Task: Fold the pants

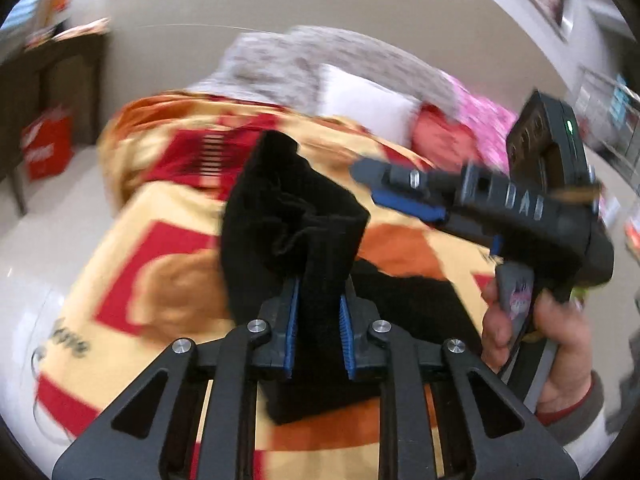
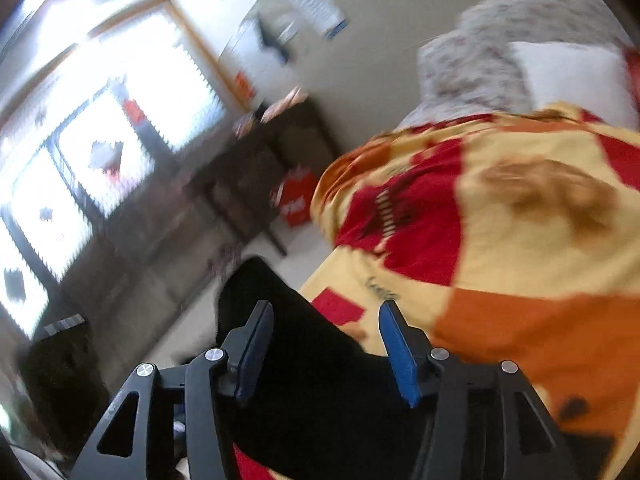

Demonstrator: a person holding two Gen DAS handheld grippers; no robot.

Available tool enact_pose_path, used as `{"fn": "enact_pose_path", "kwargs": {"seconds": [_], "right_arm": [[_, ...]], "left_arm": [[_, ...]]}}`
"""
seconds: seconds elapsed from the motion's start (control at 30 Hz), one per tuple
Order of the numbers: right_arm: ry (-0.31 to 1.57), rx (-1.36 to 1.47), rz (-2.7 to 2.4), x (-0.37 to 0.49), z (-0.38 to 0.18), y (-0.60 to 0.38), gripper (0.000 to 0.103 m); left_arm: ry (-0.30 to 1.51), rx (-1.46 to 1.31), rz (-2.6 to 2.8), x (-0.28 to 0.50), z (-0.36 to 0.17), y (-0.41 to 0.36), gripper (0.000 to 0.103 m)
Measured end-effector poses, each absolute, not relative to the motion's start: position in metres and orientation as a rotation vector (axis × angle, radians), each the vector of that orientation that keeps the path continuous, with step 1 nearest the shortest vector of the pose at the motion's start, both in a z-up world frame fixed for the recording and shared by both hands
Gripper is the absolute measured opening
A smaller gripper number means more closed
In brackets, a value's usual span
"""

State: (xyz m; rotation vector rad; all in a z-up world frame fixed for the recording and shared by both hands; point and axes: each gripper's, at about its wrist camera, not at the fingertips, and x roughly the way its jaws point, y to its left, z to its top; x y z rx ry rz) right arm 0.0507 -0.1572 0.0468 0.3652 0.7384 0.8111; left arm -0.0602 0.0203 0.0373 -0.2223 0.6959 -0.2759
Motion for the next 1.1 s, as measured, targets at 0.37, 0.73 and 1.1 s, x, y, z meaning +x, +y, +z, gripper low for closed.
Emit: {"fn": "enact_pose_path", "kwargs": {"seconds": [0.37,0.73,1.1], "right_arm": [[0.856,0.579,0.66,0.025,-0.008,-0.239,0.065],[0.957,0.445,0.782,0.045,-0.032,-0.171,0.066],[0.826,0.361,0.819,0.024,-0.018,-0.162,0.012]], "left_arm": [[0.884,-0.041,-0.541,-0.052,-0.006,-0.064,0.017],[0.845,-0.076,-0.237,-0.044,0.0,0.036,0.032],[0.902,-0.154,-0.226,-0.04,-0.017,0.033,0.032]]}}
